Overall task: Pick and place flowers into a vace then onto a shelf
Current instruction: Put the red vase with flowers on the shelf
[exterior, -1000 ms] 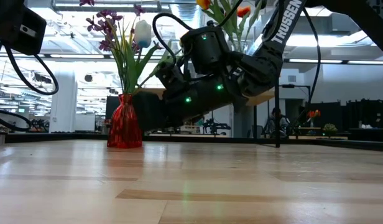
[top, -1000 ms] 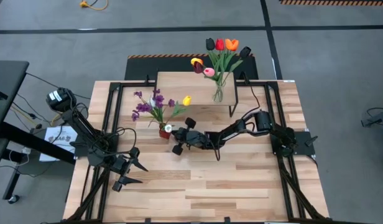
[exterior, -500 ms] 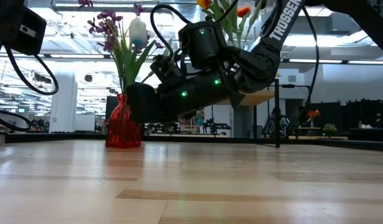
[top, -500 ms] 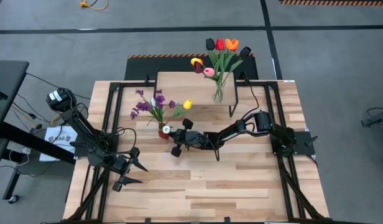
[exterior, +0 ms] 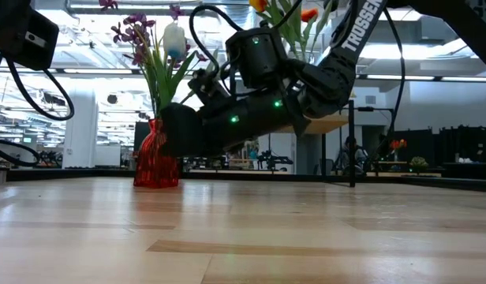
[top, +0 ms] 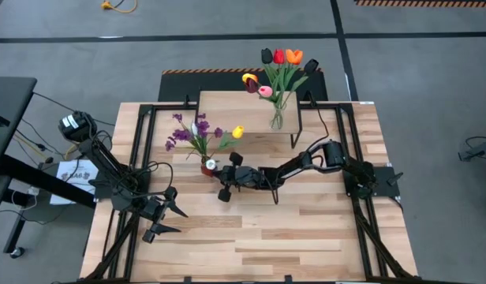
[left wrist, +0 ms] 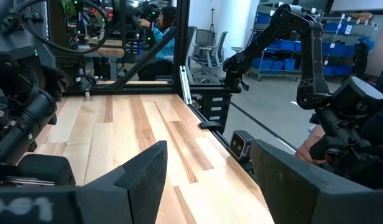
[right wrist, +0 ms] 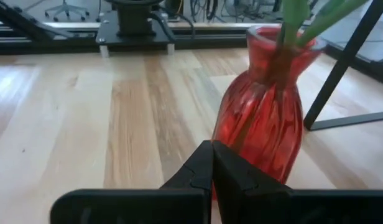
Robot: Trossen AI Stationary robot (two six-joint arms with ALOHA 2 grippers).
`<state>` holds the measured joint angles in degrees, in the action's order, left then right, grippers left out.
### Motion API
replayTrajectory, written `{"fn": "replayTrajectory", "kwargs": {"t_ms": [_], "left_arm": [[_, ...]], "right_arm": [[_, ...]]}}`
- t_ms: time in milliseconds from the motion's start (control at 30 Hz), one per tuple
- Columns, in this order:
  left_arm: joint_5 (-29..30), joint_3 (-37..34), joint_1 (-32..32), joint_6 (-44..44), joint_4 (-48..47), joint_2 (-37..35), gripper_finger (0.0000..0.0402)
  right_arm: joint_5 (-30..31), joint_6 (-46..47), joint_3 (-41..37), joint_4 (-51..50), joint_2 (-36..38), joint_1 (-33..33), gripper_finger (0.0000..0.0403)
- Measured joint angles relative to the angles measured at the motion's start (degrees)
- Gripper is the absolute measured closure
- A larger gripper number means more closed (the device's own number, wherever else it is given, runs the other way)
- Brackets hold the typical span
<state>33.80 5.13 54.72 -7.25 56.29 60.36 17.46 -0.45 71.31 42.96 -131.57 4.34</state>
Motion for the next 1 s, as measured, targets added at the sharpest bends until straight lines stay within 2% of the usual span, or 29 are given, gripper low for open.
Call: {"fn": "replayTrajectory", "kwargs": {"t_ms": [733, 1000], "left_arm": [[0.00, 0.00, 0.02, -0.04, 0.07, 0.00, 0.0179], [0.00, 0.00, 0.02, 0.09, -0.13, 0.00, 0.0179]], "right_arm": [[-2.39, -1.30, 1.70, -3.15, -0.02, -1.11, 0.0403], [-1.91, -1.92, 1.70, -6.30, -0.02, 2.22, 0.0403]]}}
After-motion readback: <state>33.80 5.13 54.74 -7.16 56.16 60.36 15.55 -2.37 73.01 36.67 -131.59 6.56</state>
